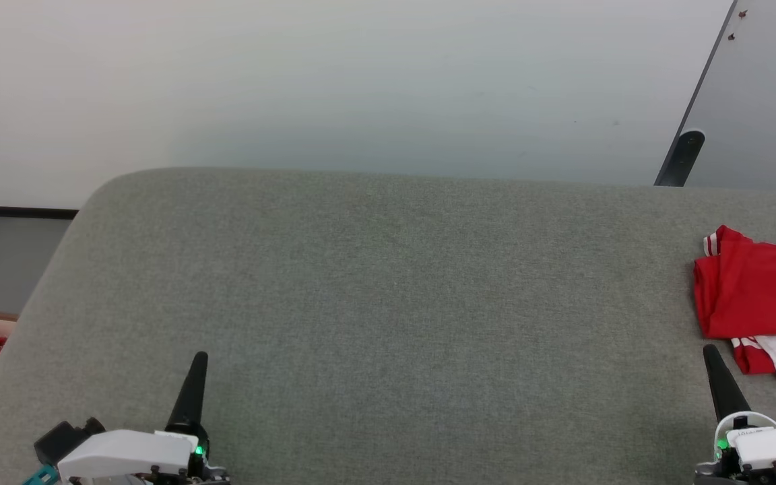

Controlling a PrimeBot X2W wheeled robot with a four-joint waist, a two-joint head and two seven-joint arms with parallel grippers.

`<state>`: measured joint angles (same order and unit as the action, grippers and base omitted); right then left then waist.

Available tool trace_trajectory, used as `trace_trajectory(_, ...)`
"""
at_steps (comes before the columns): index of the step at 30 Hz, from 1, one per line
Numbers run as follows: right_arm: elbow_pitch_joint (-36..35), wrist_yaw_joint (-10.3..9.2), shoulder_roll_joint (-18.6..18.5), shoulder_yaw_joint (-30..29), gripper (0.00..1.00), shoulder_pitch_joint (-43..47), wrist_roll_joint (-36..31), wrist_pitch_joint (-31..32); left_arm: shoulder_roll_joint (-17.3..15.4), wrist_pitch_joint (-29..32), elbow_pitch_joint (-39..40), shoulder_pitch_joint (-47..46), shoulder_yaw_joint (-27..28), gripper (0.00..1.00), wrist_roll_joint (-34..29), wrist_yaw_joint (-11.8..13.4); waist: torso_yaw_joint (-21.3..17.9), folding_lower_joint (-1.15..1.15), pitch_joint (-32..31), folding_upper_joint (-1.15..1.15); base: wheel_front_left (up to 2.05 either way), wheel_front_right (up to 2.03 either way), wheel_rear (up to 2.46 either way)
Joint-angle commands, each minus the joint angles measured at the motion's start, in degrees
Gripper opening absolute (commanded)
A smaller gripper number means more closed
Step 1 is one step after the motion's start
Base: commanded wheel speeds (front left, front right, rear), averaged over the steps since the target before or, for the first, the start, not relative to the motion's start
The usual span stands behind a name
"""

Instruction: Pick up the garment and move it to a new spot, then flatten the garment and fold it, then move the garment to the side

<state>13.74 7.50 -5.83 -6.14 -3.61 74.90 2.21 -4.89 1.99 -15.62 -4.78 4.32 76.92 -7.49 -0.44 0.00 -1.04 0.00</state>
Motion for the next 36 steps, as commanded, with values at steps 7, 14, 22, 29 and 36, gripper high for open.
trace_trajectory(7,-0.2,0.01,0.6,-0.2,0.00,-1.4,4.0,1.0,0.3,1.0,0.7,-1.2,0.7,0.00,3.5,0.0,0.1,0.00,0.2,0.00,0.00,0.00,0.00)
trace_trajectory(14,-0.1,0.01,1.2,-0.3,0.00,-1.9,7.0,1.9,0.7,1.9,1.0,-1.2,1.1,0.00,6.3,0.0,0.1,0.00,0.4,0.00,0.00,0.00,0.00)
trace_trajectory(22,0.1,0.00,1.8,-0.3,0.00,-2.1,10.4,2.7,1.2,2.7,1.2,-1.4,1.5,0.00,9.2,0.0,0.2,0.00,0.6,0.00,0.00,0.00,0.00)
trace_trajectory(29,0.2,0.00,2.2,-0.4,0.00,-2.5,13.1,3.3,1.6,3.4,1.4,-1.5,1.8,0.00,11.7,0.0,0.3,0.00,0.8,0.00,0.00,0.00,0.00)
trace_trajectory(36,0.3,0.00,2.8,-0.4,0.00,-2.8,15.8,4.0,1.9,4.2,1.5,-1.6,2.1,0.00,13.9,0.0,0.4,0.00,1.0,0.00,0.00,0.00,0.00)
